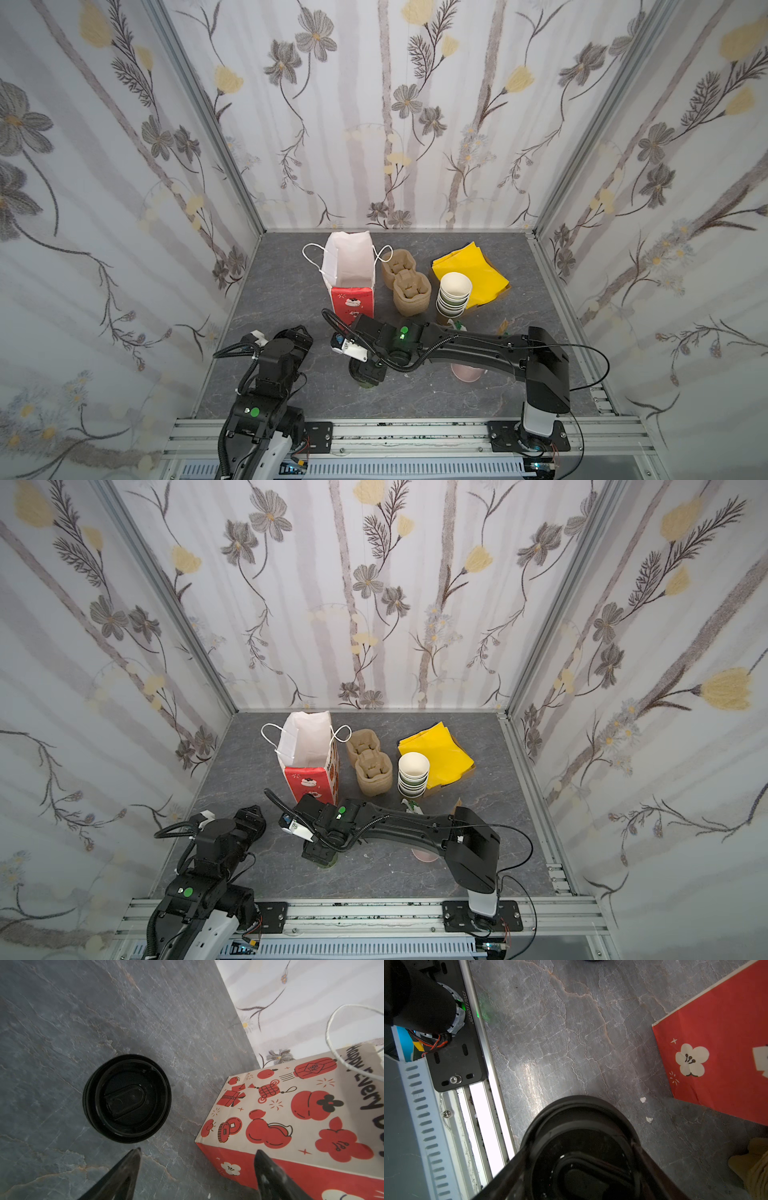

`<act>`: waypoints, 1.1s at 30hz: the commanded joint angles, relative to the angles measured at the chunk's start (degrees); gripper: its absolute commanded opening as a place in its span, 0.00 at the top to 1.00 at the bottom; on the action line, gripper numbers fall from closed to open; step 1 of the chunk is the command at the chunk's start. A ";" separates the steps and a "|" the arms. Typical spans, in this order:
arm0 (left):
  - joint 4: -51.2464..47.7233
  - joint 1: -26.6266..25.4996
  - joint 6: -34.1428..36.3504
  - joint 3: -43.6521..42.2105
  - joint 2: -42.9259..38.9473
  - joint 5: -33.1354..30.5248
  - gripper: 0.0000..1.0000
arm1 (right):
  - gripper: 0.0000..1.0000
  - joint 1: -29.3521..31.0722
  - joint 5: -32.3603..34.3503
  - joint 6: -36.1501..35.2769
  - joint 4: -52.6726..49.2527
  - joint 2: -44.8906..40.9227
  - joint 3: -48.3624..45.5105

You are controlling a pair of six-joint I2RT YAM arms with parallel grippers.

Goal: Pack the takeout coffee
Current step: 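Grasp the green coffee cup with the left gripper while the right holds the lid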

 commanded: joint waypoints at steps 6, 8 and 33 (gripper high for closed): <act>1.90 -0.01 -4.34 -3.29 2.37 14.90 0.13 | 0.29 -0.38 -1.62 -1.41 -1.60 1.16 -1.46; 2.07 -0.04 -5.80 -5.03 1.73 18.82 0.14 | 0.29 -0.38 -1.97 -1.61 -1.61 1.38 -1.48; 6.27 -0.05 -9.29 -14.77 -14.51 51.70 0.14 | 0.29 -1.17 -4.62 -5.27 6.45 -4.34 -9.25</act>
